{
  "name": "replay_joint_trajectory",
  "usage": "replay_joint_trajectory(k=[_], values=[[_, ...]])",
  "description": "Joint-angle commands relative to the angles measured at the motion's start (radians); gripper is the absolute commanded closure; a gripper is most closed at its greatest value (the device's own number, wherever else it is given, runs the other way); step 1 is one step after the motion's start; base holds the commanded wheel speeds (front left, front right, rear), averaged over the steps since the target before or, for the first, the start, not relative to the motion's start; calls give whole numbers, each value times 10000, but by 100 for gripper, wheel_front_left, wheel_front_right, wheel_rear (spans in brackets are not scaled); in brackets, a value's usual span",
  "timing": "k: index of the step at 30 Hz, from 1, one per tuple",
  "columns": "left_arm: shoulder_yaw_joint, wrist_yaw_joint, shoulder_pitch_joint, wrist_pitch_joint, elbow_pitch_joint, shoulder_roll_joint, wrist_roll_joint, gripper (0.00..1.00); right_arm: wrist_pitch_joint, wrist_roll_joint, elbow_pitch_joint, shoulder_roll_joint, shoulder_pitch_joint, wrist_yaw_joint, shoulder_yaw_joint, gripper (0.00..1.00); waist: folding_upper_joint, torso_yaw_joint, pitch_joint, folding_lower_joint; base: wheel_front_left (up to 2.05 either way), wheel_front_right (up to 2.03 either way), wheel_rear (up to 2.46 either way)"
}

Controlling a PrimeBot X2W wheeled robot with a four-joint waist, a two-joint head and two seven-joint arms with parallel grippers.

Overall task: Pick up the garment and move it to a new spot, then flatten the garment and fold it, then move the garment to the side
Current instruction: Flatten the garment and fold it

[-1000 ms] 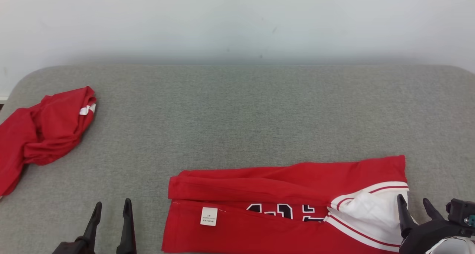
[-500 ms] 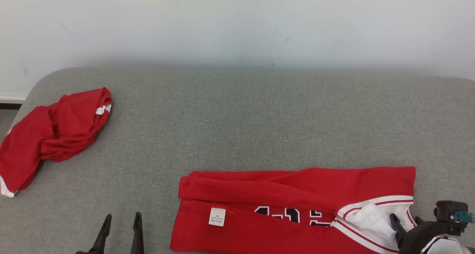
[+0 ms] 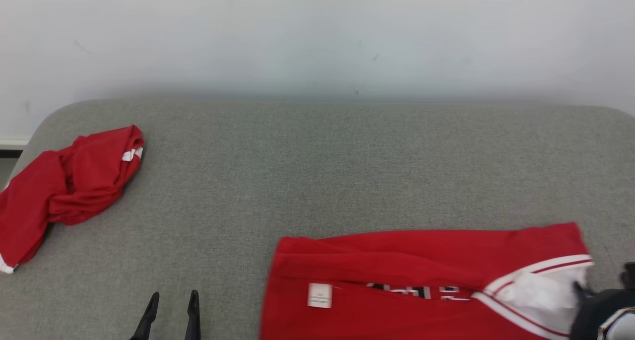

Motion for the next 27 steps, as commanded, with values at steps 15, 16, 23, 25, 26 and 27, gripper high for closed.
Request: replay_joint_trajectory(k=[15, 16, 23, 25, 26, 27], values=[[184, -14, 263, -32, -44, -31, -36, 0, 242, 271, -2144, -64, 37, -34, -175, 100, 0, -726, -53, 0, 0, 0, 0], [170, -14, 235, -32, -39, -30, -39, 0, 345, 385, -2519, 83, 93, -34, -59, 100, 0, -761, -48, 0, 0, 0, 0], [36, -15, 104, -32, 52, -31, -77, 0, 1340, 1038, -5300, 1251, 630, -33, 898, 100, 0, -794, -119, 0, 0, 0, 0], [-32, -15, 70, -32, 74, -28, -98, 0, 1598, 1162, -5822, 1516, 784, -33, 1227, 100, 0, -708, -135, 0, 0, 0, 0], [-53, -15, 46, -32, 94, -27, -118, 0, 1690, 1211, -6016, 1649, 833, -33, 1365, 100, 0, -652, -140, 0, 0, 0, 0], [-77, -13, 20, -32, 114, -28, -134, 0, 1749, 1266, -6195, 1757, 865, -33, 1509, 100, 0, -586, -143, 0, 0, 0, 0]])
